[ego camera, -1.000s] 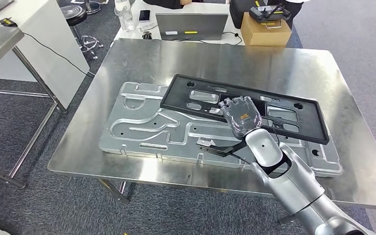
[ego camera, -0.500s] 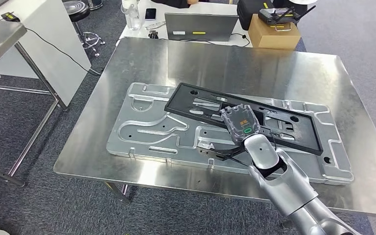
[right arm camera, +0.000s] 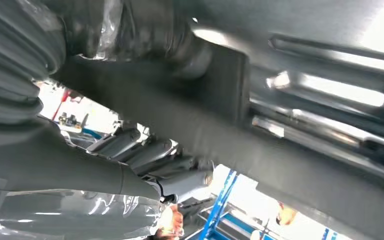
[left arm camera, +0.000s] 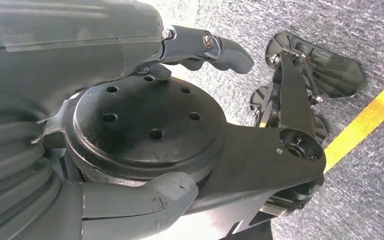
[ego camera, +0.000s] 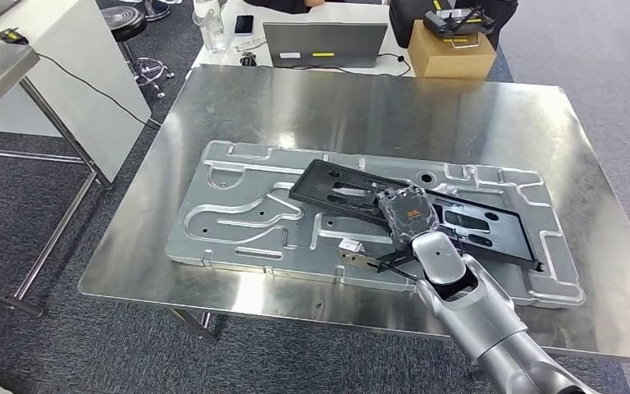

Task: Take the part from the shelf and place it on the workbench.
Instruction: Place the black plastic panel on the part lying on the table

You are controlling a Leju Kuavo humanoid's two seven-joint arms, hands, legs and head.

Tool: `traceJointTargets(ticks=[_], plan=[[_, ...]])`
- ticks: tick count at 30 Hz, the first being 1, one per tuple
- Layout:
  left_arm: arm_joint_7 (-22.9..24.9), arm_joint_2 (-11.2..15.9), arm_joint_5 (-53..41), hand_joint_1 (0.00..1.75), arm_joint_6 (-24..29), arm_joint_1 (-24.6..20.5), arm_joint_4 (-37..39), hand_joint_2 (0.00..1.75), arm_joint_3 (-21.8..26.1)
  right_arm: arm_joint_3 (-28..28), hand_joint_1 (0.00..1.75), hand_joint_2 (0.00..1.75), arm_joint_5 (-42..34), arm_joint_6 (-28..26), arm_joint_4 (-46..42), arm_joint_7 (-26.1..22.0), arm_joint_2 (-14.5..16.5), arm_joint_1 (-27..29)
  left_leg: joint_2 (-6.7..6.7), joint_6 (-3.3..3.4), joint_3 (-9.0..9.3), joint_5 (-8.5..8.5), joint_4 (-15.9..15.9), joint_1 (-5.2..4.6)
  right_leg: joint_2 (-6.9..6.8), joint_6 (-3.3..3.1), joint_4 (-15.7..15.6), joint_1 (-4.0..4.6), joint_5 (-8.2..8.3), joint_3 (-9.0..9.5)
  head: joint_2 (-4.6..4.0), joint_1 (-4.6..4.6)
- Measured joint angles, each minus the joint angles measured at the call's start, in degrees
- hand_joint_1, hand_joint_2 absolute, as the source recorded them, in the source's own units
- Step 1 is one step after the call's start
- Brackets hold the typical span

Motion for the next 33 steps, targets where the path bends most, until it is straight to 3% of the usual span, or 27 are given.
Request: traceJointTargets(ticks=[4, 24, 33], plan=[[0.21, 0.01, 0.0, 0.0, -0.13, 0.01, -0.04, 0.0, 0.39, -0.73, 0.0, 0.0, -0.17, -0.43, 1.44, -0.44, 0.34, 0.0, 0.03, -0.18, 0.03, 0.01, -0.02, 0.01, 0.01, -0.03, 0.02, 0.0, 0.0, 0.01, 0.0, 0.0], [0.98, 0.02, 0.0, 0.0, 0.23, 0.13, -0.5, 0.0, 1.75, -2.38, 0.0, 0.0, -2.66, -0.84, 1.36, -3.46, 1.63, 0.12, 0.02, -0.19, 0.06, 0.01, 0.06, -0.1, 0.01, -0.01, 0.02, -0.12, 0.03, 0.1, 0.0, 0.0], [0.49, -0.01, 0.0, 0.0, 0.38, 0.34, -0.6, 0.0, 3.62, -2.1, 0.0, 0.0, -12.84, 1.9, -11.87, -8.0, 1.45, 2.99, 0.04, -0.2, 0.06, 0.0, 0.05, -0.09, 0.04, -0.01, 0.02, -0.11, 0.02, 0.06, 0.0, 0.0]])
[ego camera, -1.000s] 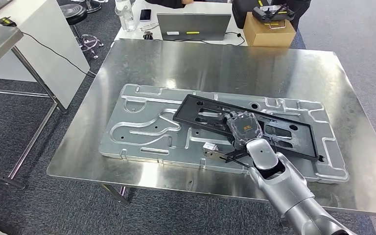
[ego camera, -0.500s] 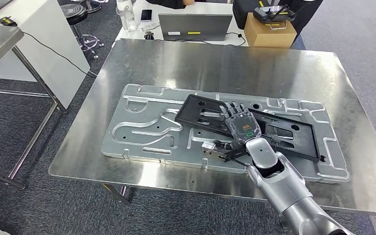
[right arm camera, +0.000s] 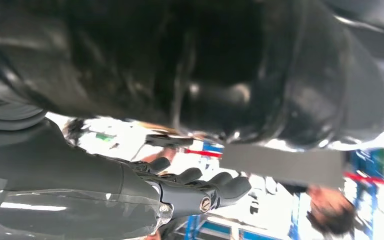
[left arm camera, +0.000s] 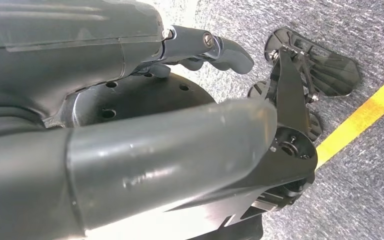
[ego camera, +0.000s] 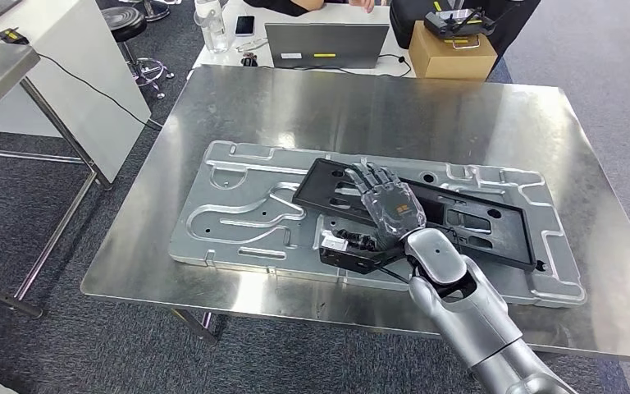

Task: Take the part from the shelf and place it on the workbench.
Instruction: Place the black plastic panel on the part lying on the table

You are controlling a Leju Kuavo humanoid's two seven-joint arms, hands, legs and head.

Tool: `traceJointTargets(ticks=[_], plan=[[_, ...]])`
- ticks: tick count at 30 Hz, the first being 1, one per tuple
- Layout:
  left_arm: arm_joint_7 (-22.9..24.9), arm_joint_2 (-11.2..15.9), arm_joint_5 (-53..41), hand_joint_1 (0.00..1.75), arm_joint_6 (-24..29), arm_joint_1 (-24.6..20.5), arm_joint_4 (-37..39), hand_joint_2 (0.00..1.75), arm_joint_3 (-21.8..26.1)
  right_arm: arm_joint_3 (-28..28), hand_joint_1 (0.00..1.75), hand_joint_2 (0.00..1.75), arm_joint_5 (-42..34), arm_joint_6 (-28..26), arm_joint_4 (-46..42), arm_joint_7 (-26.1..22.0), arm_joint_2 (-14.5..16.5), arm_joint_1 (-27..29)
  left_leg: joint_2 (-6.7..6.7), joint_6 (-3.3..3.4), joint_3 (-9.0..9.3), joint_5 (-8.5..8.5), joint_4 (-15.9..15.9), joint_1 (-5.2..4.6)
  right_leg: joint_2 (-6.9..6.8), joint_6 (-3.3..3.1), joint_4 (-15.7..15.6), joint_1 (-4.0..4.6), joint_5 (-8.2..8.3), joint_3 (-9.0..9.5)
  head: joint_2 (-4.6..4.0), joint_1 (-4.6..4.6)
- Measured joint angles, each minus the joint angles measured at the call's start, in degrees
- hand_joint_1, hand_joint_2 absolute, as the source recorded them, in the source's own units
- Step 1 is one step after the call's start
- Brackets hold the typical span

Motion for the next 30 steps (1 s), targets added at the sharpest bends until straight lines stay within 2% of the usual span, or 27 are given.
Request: traceJointTargets(ticks=[2, 4, 5, 6, 8, 9, 10, 11, 12, 14, 15, 16, 19, 20, 21, 22, 24, 25, 26, 27, 29, 30], plan=[[-0.01, 0.01, 0.0, 0.0, -0.03, 0.1, -0.01, 0.0, 0.31, 0.66, 0.0, 0.0, -1.47, 0.43, -4.34, -0.28, -0.26, 0.8, -0.01, 0.21, 0.0, 0.12, 0.13, -0.19, 0.02, 0.25, -0.28, -0.23, 0.31, 0.11, 0.0, 0.0], [0.15, -0.08, 0.0, 0.0, -0.04, 0.18, -0.01, 0.0, 0.48, 1.55, 0.0, 0.0, -2.2, 0.48, -8.66, -0.26, -0.64, 1.47, 0.2, 0.68, 0.38, 0.87, -0.83, 0.02, 0.05, 0.72, -0.61, -0.19, 0.42, 0.27, 0.0, 0.0], [0.26, -0.13, 0.0, 0.0, -0.04, 0.22, -0.01, 0.0, 0.5, 2.07, 0.0, 0.0, -2.57, 0.45, -10.79, -0.25, -0.89, 1.71, 0.4, 0.95, 0.65, 1.36, -1.63, 0.28, 0.05, 0.92, 0.06, -0.1, -0.41, 0.02, 0.0, 0.01], [0.35, -0.17, 0.0, 0.0, -0.04, 0.24, -0.01, 0.0, 0.51, 2.61, 0.0, 0.0, -3.0, 0.43, -12.82, -0.21, -1.19, 1.94, 0.61, 1.1, 0.82, 1.78, -2.29, 0.53, 0.04, 1.11, 1.86, -0.11, -1.91, -0.69, 0.0, 0.02], [0.43, -0.19, 0.0, 0.0, -0.04, 0.28, -0.01, 0.0, 0.51, 3.83, 0.0, 0.0, -3.77, 0.41, -16.41, -0.08, -1.89, 2.6, 0.84, 1.21, 0.69, 2.13, -2.58, 0.65, 0.0, 1.54, 8.47, -0.58, -6.05, -3.3, 0.0, 0.03], [0.44, -0.19, 0.0, 0.0, -0.05, 0.29, -0.01, 0.0, 0.51, 4.42, 0.0, 0.0, -4.07, 0.41, -18.02, -0.02, -2.27, 3.07, 0.88, 1.14, 0.49, 2.18, -2.44, 0.69, -0.01, 1.82, 11.79, -0.86, -7.53, -4.54, 0.0, 0.03], [0.44, -0.2, 0.0, 0.0, -0.07, 0.29, -0.01, 0.0, 0.51, 4.96, 0.0, 0.0, -4.3, 0.41, -19.5, 0.04, -2.67, 3.53, 0.9, 1.04, 0.23, 2.23, -2.21, 0.77, -0.04, 2.12, 13.66, -1.18, -8.05, -5.1, 0.0, 0.02], [0.44, -0.2, 0.0, 0.0, -0.08, 0.28, -0.01, 0.0, 0.51, 5.42, 0.0, 0.0, -4.46, 0.4, -20.91, 0.08, -3.07, 3.92, 0.9, 0.87, -0.09, 2.26, -1.88, 0.92, -0.09, 2.45, 13.47, -1.51, -7.53, -4.63, 0.0, 0.02], [0.44, -0.19, 0.0, 0.0, -0.1, 0.27, -0.01, 0.0, 0.51, 5.82, 0.0, 0.0, -4.6, 0.39, -22.25, 0.14, -3.54, 4.2, 0.89, 0.6, -0.45, 2.24, -1.43, 1.16, -0.17, 2.82, 11.16, -1.87, -6.16, -3.09, 0.0, 0.02], [0.44, -0.07, 0.0, 0.0, -0.14, 0.23, -0.01, 0.0, 0.51, 6.45, 0.0, 0.0, -4.77, 0.3, -24.71, 0.33, -4.54, 4.64, 0.78, -0.32, -1.27, 2.04, -0.2, 1.48, -0.1, 3.46, 4.13, -2.35, -3.65, 0.89, 0.0, 0.03], [0.43, 0.01, 0.0, 0.0, -0.18, 0.22, -0.01, 0.0, 0.52, 6.7, 0.0, 0.0, -4.89, 0.21, -25.82, 0.46, -5.07, 4.98, 0.69, -0.86, -1.58, 1.97, 0.31, 1.48, 0.1, 3.26, 2.0, -2.4, -3.04, 2.06, 0.0, 0.0], [0.41, 0.08, 0.0, 0.0, -0.22, 0.23, -0.01, 0.0, 0.55, 6.91, 0.0, 0.0, -5.01, 0.05, -26.84, 0.63, -5.54, 5.45, 0.59, -1.35, -1.8, 1.99, 0.68, 1.39, 0.32, 2.83, 1.13, -2.31, -2.89, 2.4, 0.0, -0.03], [0.3, 0.11, 0.0, 0.0, -0.31, 0.35, 0.0, 0.0, 0.78, 7.22, 0.0, 0.0, -5.44, -0.9, -29.56, 1.25, -6.58, 7.44, 0.43, -2.5, -2.13, 2.3, 0.73, 1.48, 0.46, 0.82, 1.57, -2.0, -2.14, 1.58, 0.0, -0.1], [0.29, 0.12, 0.0, 0.0, -0.3, 0.39, 0.0, 0.0, 0.97, 7.25, 0.0, 0.0, -5.51, -1.34, -30.47, 1.47, -6.78, 8.24, 0.45, -2.72, -2.59, 1.36, 1.43, 1.59, 0.32, 0.17, 1.53, -1.96, -1.73, 1.2, 0.0, -0.09], [0.33, 0.13, 0.0, 0.0, -0.27, 0.4, 0.0, 0.0, 1.22, 7.24, 0.0, 0.0, -5.5, -1.78, -31.42, 1.7, -6.91, 9.08, 0.5, -2.81, -3.37, -0.49, 3.23, 1.63, 0.18, -0.45, 1.45, -1.93, -1.26, 0.71, 0.0, -0.09], [0.4, 0.13, 0.0, 0.0, -0.22, 0.36, -0.01, 0.0, 1.51, 7.22, 0.0, 0.0, -5.38, -2.18, -32.37, 1.91, -6.99, 9.96, 0.56, -2.82, -4.43, -3.13, 6.23, 1.61, 0.03, -0.93, 1.41, -1.8, -0.78, 0.14, 0.0, -0.1], [0.63, 0.13, 0.0, 0.0, -0.05, 0.29, -0.01, 0.0, 1.94, 7.19, 0.0, 0.0, -4.99, -2.71, -34.04, 2.21, -7.13, 11.78, 0.58, -2.7, -6.45, -8.21, 13.69, 1.42, -0.13, -1.44, 1.43, -1.28, 0.16, -1.19, 0.0, -0.11], [0.77, 0.13, 0.0, 0.0, 0.06, 0.28, -0.01, 0.0, 2.04, 7.17, 0.0, 0.0, -4.8, -2.84, -34.76, 2.31, -7.24, 12.67, 0.58, -2.53, -6.55, -9.58, 16.07, 1.31, -0.19, -1.55, 1.44, -0.97, 0.66, -1.87, -0.01, -0.1], [0.9, 0.12, 0.0, 0.0, 0.18, 0.32, -0.01, 0.0, 2.08, 7.1, 0.0, 0.0, -4.66, -2.91, -35.46, 2.41, -7.37, 13.51, 0.58, -2.24, -5.61, -9.89, 16.41, 1.18, -0.21, -1.63, 1.45, -0.67, 1.16, -2.52, -0.01, -0.1], [1.03, 0.11, 0.0, 0.0, 0.29, 0.42, -0.01, 0.0, 2.08, 6.96, 0.0, 0.0, -4.58, -2.96, -36.16, 2.52, -7.55, 14.28, 0.57, -1.82, -3.47, -9.25, 14.39, 1.0, -0.19, -1.65, 1.46, -0.41, 1.65, -3.1, -0.01, -0.1], [1.21, 0.11, 0.0, 0.0, 0.45, 0.61, -0.01, 0.0, 2.08, 6.49, 0.0, 0.0, -4.54, -3.09, -37.49, 2.71, -7.89, 15.51, 0.54, -0.6, 2.66, -7.32, 6.11, 0.44, -0.11, -1.54, 1.46, -0.06, 2.63, -3.99, 0.0, -0.1], [1.26, 0.1, 0.0, 0.0, 0.5, 0.64, -0.01, 0.0, 2.07, 6.21, 0.0, 0.0, -4.54, -3.15, -38.04, 2.77, -8.06, 15.97, 0.57, -0.11, 4.97, -6.54, 2.47, 0.09, -0.1, -1.35, 1.41, 0.04, 3.11, -4.23, 0.0, -0.08]])
